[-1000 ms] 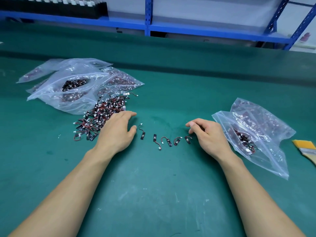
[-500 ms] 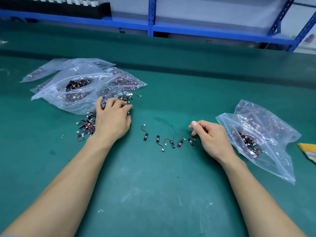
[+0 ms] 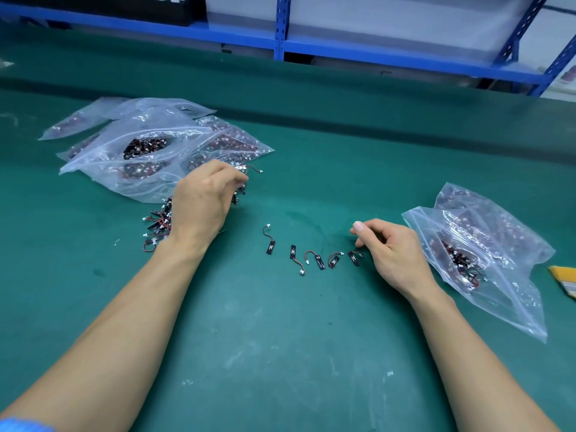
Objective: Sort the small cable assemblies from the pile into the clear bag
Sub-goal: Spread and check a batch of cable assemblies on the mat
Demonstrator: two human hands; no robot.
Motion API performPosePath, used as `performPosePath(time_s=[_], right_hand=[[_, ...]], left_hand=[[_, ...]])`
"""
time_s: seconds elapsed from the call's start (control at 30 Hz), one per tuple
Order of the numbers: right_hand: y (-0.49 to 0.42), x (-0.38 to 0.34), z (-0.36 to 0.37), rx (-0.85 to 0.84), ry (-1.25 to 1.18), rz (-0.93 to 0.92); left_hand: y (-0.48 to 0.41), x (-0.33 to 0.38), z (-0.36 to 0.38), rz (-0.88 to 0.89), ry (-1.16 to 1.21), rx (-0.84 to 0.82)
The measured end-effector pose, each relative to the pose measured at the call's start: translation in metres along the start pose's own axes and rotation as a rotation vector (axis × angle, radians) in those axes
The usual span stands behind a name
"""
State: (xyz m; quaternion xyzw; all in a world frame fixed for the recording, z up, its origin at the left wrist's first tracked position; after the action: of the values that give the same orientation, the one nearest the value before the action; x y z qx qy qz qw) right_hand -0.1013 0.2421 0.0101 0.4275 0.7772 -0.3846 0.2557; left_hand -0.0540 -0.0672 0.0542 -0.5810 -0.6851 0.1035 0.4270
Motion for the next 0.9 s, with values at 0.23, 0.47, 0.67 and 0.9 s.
performPosePath(time_s=[0.23,0.47,0.67,0.9], right_hand=[[-0.001,0.002,0.000,-0.006,0.012,-0.013],[0.000,0.001,-0.002,-0.002,-0.004,-0.007],[0.001,-0.002,0.000,-0.018,0.012,-0.017],[0.002,-0.005,0.002,-0.033,0.031,-0.066]], left_hand=[[0.002,0.002,-0.016,0.026,0.092,0.109],[0.018,0.035,-0.027,0.132,0.342,-0.078],[0.056,0.050,-0.015,-0.153,0.776,-0.644],[0.075,0.052,-0.005,-0.228,0.732,-0.933]])
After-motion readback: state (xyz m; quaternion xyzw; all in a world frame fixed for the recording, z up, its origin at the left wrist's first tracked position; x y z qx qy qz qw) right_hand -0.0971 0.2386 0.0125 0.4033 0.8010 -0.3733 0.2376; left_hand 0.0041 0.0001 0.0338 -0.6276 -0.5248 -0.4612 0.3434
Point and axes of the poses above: each hand's wrist, its own y-axis away from the middle knuckle, its own z-axis out of the palm, x = y × z, the point moved 5 cm from there along -y, towards the middle knuckle, and after that the axes turned 13 degrees about -z, right-handed, at the moved point
